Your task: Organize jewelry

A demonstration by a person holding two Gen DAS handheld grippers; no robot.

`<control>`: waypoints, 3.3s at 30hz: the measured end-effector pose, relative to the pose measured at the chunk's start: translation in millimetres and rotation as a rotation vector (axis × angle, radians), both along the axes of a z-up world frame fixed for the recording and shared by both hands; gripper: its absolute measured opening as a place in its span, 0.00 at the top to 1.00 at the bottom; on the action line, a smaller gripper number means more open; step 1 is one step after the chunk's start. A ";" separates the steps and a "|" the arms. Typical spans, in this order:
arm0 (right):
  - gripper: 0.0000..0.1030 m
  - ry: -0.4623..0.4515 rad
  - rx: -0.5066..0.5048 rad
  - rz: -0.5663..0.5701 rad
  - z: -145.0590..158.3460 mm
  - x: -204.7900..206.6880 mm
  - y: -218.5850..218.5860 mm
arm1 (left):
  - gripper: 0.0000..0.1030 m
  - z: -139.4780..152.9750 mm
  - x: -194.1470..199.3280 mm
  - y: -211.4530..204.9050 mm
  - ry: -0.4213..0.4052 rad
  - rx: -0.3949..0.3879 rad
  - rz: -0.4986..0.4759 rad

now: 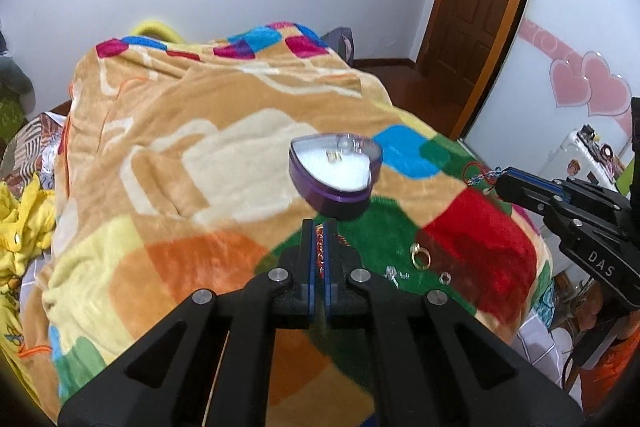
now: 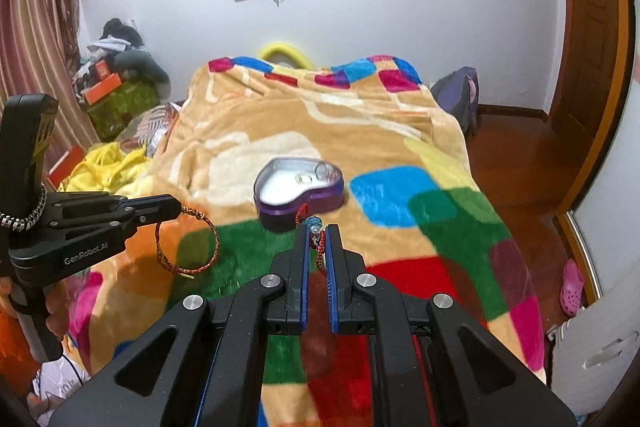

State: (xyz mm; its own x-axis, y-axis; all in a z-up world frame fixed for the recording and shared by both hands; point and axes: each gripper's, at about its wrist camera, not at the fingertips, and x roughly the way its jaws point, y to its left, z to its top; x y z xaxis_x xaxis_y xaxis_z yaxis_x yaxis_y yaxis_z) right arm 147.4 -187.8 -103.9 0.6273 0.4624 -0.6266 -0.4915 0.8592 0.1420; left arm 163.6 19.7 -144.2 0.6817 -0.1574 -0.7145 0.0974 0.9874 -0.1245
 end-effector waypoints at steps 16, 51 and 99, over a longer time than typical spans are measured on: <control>0.93 -0.021 0.048 0.041 3.2 34.1 22.3 | 0.99 19.7 43.7 4.6 -0.076 -0.010 -0.005; 0.93 0.113 0.018 0.181 -45.4 99.9 68.4 | 0.99 -47.0 136.2 12.5 0.113 -0.092 -0.022; 0.67 0.026 -0.066 0.054 9.8 19.1 19.4 | 0.63 13.6 18.9 -3.0 0.030 0.021 -0.039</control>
State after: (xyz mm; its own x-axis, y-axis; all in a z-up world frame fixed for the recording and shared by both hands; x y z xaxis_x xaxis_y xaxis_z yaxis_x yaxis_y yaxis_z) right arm 166.4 -168.4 -94.2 0.5859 0.4519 -0.6727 -0.5342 0.8396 0.0987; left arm 182.5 16.7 -130.6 0.6536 -0.1680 -0.7380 0.1323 0.9854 -0.1071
